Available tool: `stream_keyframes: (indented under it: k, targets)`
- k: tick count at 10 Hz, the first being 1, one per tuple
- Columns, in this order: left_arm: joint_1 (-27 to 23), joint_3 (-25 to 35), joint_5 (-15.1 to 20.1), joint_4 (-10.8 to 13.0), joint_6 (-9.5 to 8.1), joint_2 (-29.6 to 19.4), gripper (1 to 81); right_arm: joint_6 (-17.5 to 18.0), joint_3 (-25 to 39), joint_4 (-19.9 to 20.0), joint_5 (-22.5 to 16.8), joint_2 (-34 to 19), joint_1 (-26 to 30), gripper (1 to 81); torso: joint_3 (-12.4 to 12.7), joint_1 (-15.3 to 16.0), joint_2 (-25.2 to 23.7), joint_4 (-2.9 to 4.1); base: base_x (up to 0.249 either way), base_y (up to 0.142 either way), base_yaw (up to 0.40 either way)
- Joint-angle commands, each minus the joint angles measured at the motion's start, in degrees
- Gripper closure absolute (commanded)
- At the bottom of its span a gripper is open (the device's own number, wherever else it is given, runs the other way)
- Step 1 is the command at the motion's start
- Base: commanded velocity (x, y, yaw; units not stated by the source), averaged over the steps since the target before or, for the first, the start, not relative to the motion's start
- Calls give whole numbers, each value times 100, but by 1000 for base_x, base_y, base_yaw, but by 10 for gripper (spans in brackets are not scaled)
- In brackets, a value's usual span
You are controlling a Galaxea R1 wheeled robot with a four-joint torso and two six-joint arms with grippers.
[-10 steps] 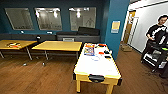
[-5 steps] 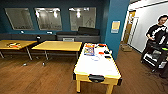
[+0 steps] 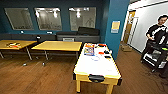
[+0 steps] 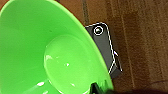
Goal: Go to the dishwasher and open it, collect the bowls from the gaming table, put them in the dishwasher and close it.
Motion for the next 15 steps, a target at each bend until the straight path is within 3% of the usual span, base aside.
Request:
stream_keyframes:
  k: [1, 15]
  targets:
    - [-211, 1, 183, 71, -5, -185, 811, -16, 75, -80, -328, -297, 254, 811, 0, 0, 0, 0, 0, 0, -385]
    - [-140, -798, 192, 80, 13, 236, 811, -16, -276, -72, -328, -60, 210, 811, 0, 2, 0, 0, 0, 0, -387]
